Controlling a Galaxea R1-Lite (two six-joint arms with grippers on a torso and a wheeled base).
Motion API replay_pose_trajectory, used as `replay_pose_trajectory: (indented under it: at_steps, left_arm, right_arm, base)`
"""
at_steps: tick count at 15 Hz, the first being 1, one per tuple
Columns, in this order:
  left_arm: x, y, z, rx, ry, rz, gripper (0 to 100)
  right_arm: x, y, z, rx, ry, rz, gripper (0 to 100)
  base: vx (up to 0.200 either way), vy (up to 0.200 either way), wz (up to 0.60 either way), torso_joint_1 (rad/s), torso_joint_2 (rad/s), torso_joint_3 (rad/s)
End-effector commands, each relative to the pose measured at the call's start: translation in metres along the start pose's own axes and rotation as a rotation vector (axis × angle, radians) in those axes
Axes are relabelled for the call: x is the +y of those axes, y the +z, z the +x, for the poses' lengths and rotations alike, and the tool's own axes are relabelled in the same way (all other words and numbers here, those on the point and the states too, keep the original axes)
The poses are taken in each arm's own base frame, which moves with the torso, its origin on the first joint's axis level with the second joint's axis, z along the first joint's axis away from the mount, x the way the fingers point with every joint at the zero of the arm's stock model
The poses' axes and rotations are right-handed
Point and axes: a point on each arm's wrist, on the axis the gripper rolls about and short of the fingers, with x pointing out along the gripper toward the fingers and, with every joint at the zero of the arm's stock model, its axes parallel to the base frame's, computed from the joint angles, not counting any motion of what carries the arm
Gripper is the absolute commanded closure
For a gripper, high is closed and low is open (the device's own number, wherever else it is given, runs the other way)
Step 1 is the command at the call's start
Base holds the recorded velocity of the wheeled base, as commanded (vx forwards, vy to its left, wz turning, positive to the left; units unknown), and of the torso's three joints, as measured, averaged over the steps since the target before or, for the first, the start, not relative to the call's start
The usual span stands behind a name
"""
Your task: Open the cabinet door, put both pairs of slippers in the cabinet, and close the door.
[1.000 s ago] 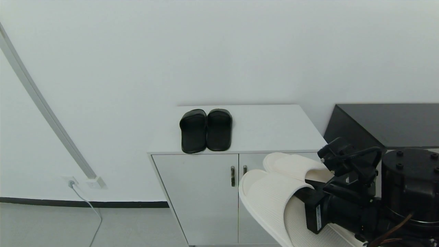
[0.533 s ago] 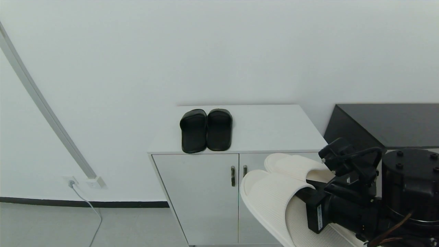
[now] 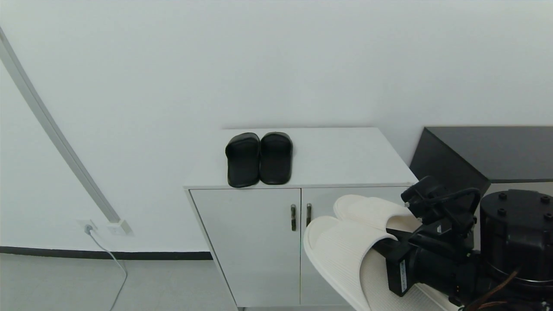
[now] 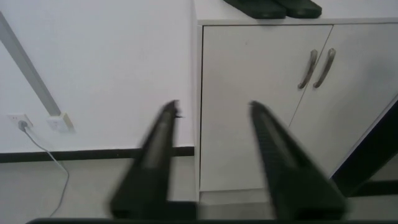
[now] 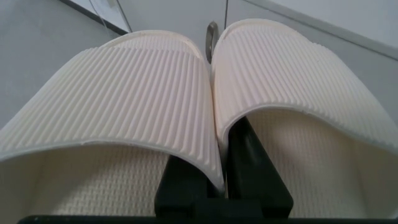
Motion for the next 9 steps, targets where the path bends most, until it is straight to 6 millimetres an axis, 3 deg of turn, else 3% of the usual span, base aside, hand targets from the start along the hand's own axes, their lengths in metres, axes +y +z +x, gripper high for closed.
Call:
replay_pose_trajectory:
  at_steps: [1,9]
  left_arm:
    - [0.0000,0.0003,0.0000,0.000,0.000,-0.001,0]
    - [0.0000,-0.0001,0.0001,0.002,0.000,0.000,0]
  right_arm:
    - [0.0000,-0.0017,-0.0001,0.006,-0.001,-0.002,100]
    - [0.0006,-0.0042,0.0002,0.017,0.003,-0.005,100]
  base:
    - [0.000,0.000,0.00,-0.212,0.51,0.276]
    - [0.000,0.000,0.00,-0.220,0.54,0.314]
